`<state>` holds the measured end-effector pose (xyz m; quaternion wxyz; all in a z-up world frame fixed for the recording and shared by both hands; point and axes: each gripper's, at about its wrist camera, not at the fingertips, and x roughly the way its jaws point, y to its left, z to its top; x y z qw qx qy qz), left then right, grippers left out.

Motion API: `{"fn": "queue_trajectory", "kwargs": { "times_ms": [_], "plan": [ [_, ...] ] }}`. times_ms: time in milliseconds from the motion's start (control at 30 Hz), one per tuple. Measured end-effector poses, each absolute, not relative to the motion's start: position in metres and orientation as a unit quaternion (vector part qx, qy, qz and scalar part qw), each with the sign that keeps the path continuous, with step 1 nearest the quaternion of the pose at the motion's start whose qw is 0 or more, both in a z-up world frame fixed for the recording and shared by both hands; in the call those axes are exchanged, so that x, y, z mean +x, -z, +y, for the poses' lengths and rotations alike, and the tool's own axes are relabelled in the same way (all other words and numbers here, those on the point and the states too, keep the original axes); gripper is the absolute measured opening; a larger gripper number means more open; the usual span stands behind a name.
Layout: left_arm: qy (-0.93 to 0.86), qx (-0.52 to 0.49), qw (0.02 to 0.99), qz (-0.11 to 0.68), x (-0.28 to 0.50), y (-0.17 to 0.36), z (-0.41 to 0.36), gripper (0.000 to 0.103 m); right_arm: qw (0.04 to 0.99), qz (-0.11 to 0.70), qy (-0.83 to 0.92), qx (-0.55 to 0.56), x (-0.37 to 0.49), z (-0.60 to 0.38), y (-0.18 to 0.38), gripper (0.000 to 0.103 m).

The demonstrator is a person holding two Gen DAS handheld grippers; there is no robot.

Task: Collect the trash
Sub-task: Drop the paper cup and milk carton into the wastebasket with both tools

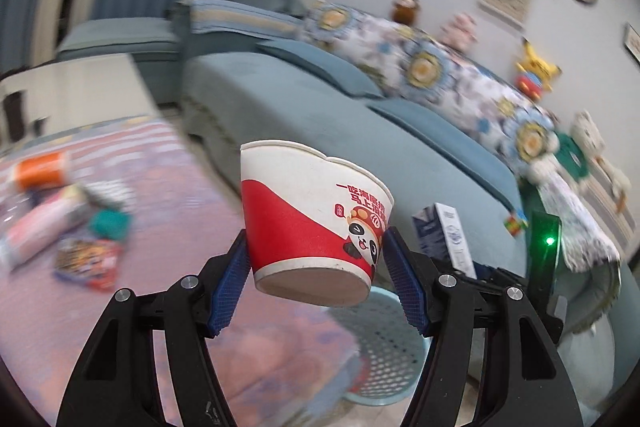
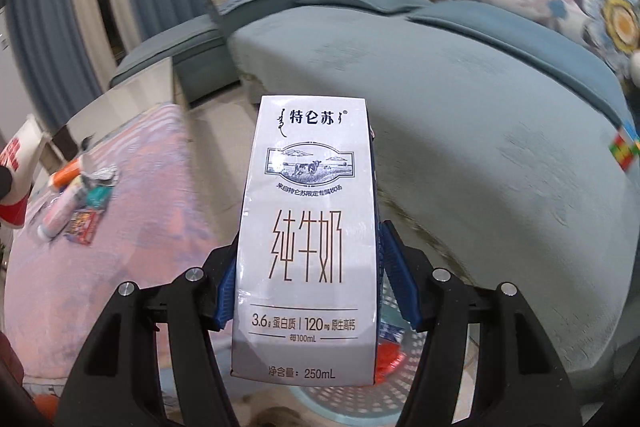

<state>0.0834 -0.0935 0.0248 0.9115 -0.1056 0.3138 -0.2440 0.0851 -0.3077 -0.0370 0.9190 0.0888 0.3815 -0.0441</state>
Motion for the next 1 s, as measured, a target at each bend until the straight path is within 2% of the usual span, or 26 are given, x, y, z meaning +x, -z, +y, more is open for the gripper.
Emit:
{"fn": "queue_trajectory", "kwargs": {
  "times_ms": [200,500,833,900,1000],
  "plan": [
    [0.338,-0.065,0.865,0.366,0.11,0.007,-0.171,0.064,0.906,0.401,0.087,0.098,0.072,-0.348,0.064,0.059],
    [0.391,-0.037,0.808,0.439,0.115,0.075,-0.235,0.064,0.877,0.451,0.122,0.118,0.064,-0.378,0.117,0.059],
    [0.394,-0.021,0.792,0.467,0.116,0.098,-0.252,0.065,0.853,0.491,0.123,0.13,0.059,-0.38,0.147,0.06],
    [0.387,-0.019,0.791,0.474,0.117,0.102,-0.252,0.073,0.85,0.495,0.123,0.132,0.059,-0.38,0.149,0.06],
    [0.378,-0.007,0.796,0.473,0.116,0.103,-0.252,0.073,0.845,0.501,0.127,0.136,0.057,-0.383,0.152,0.066]
  ]
}}
